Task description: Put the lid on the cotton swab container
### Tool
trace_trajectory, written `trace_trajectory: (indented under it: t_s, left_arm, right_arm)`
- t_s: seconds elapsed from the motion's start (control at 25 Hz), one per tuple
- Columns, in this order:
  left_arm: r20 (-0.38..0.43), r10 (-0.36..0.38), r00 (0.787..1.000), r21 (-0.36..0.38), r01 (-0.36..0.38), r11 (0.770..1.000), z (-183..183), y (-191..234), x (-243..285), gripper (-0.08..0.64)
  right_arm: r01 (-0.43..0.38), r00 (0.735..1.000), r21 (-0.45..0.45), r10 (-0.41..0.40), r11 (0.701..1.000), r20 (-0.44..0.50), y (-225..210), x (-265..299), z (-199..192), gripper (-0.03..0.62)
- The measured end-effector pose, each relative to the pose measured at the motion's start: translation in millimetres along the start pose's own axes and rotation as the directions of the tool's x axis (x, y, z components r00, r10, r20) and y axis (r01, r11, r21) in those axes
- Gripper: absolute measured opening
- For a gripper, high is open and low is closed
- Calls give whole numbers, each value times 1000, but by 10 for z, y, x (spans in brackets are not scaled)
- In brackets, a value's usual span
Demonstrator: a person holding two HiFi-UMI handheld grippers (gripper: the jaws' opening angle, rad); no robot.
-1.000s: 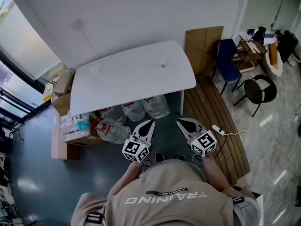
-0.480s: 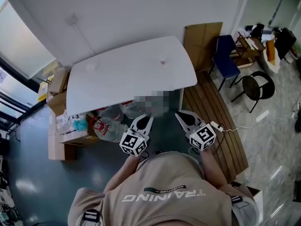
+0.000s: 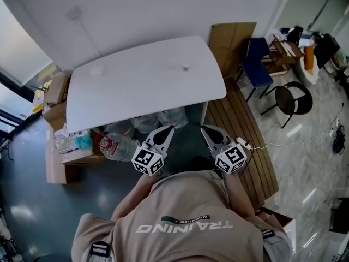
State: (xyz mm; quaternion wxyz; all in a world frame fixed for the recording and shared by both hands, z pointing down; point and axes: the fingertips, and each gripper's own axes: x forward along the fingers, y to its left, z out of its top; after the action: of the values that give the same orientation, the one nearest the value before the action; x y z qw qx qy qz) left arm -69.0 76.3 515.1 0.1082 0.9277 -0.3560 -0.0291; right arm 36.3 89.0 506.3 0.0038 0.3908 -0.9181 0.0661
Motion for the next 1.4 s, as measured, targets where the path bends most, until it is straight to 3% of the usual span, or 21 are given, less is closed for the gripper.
trace_trajectory:
  t_s: [0.36, 0.56, 0.96, 1.4]
  left_arm:
    - [0, 35, 999, 23, -35, 999, 133, 215, 485, 12]
    - [13, 96, 995, 57, -97, 994, 264, 379, 793, 12]
    - [-10, 144, 990, 60, -143, 988, 50, 320, 1375, 12]
    - [-98, 123, 987, 59, -118, 991, -87, 326, 1624, 12]
  right_arm:
    - [-96, 995, -16, 96, 995, 16, -459, 450, 183, 18]
    - [-151, 988, -22, 152, 988, 15, -778, 583, 257, 18]
    - [-219, 975, -66, 216, 973, -56, -1308, 586, 59, 18]
    - [-212, 975, 56, 215, 976, -52, -1510, 634, -110, 18]
